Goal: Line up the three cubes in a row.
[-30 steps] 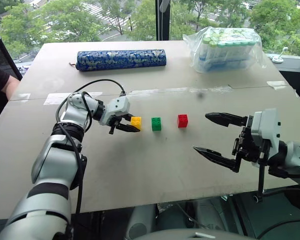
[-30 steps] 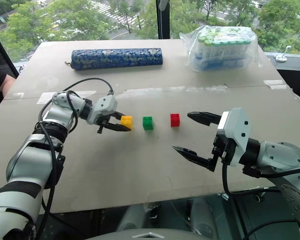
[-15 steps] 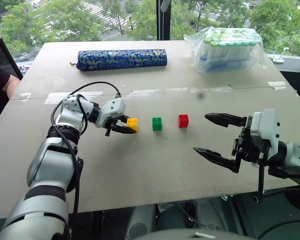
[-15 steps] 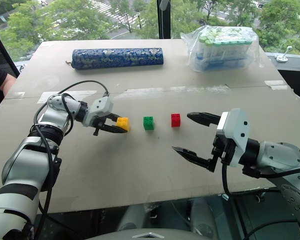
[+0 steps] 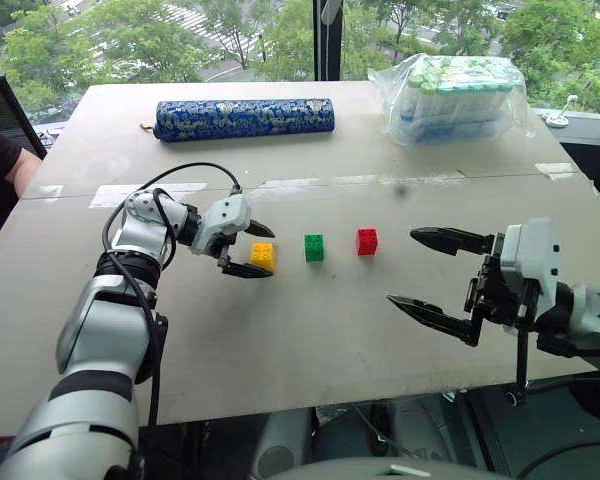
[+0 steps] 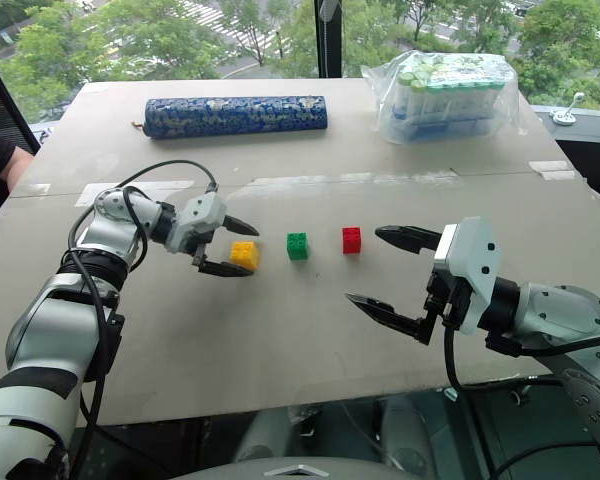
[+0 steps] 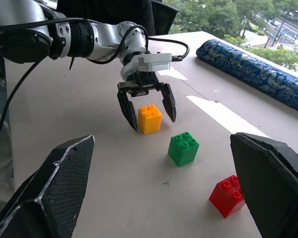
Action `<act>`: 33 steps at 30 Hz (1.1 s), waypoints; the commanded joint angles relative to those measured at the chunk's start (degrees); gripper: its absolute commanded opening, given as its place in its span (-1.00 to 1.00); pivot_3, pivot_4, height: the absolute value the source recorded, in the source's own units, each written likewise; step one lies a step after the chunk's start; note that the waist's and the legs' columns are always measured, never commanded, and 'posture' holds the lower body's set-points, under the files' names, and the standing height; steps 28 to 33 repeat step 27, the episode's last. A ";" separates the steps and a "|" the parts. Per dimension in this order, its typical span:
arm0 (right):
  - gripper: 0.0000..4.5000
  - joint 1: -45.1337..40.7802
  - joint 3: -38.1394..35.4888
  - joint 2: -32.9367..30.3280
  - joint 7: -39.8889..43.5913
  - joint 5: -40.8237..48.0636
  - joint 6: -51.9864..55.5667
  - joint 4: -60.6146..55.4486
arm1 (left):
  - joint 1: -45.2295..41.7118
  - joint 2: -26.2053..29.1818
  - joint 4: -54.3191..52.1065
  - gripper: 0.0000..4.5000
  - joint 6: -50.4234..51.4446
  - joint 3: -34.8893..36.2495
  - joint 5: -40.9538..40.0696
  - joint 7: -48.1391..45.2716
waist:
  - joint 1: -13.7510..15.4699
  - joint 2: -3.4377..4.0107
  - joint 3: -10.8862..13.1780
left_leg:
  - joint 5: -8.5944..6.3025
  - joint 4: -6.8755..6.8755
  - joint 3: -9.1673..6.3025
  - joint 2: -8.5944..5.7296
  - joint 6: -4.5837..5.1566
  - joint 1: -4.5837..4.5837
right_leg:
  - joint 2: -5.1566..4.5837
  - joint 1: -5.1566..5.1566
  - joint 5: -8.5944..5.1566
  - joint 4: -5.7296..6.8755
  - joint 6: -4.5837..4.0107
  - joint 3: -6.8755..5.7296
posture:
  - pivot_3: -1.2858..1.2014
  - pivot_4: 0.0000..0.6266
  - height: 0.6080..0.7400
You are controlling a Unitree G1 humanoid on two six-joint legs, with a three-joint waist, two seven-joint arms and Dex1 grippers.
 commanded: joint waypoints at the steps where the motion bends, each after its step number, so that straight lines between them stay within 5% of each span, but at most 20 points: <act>1: 1.00 0.72 -2.07 -0.77 -0.26 0.44 -0.83 -2.07 | -0.22 0.59 -0.70 0.99 1.23 2.78 -1.09 -0.20 | -0.01 0.00 0.00 | 0.00 0.00 -0.01 0.00 0.00 0.00 | 0.00 0.00 0.00 0.00 0.00 0.00 | 0.03 -0.52 1.00; 6: 1.00 4.70 -3.18 -0.95 0.47 -0.85 -1.91 -2.27 | 7.07 5.48 -11.19 0.99 7.36 8.59 -6.02 -0.06 | -0.45 0.00 0.00 | -0.01 -0.01 -0.01 0.02 -0.02 0.00 | -0.01 -0.02 0.02 0.00 -0.04 0.04 | 0.03 -0.52 1.00; 12: 1.00 15.90 -6.97 -0.13 4.06 -3.60 -5.05 -1.02 | 36.65 12.45 -49.59 0.99 27.88 25.25 -18.37 12.23 | -0.59 0.12 0.04 | -0.17 -0.06 -0.03 0.11 -0.23 0.06 | -0.02 -0.03 0.03 -0.07 -0.40 0.46 | 0.03 -0.52 1.00; 18: 1.00 22.71 -10.91 1.12 5.23 -5.75 -7.28 0.62 | 64.54 8.80 -74.47 0.99 39.82 42.50 -24.20 25.00 | -0.09 0.23 0.06 | -0.35 -0.12 -0.02 0.23 -0.51 0.26 | -0.09 0.08 -0.18 -0.17 -0.23 0.45 | 0.03 -0.52 1.00; 26: 1.00 30.87 -15.45 1.53 7.66 -10.80 -9.87 4.28 | 83.49 -0.04 -87.27 0.99 45.30 53.33 -27.65 34.94 | -0.10 0.45 -0.06 | -0.37 -0.42 0.02 0.30 -0.55 0.35 | -0.07 0.06 -0.20 -0.29 -0.23 0.45 | 0.03 -0.52 1.00; 33: 1.00 30.99 -15.59 1.46 8.11 -10.96 -10.03 4.83 | 84.57 0.00 -87.62 0.99 45.30 53.65 -27.86 34.77 | -0.10 0.45 -0.06 | -0.37 -0.43 0.02 0.30 -0.55 0.36 | -0.07 0.06 -0.21 -0.29 -0.24 0.45 | 0.03 -0.52 1.00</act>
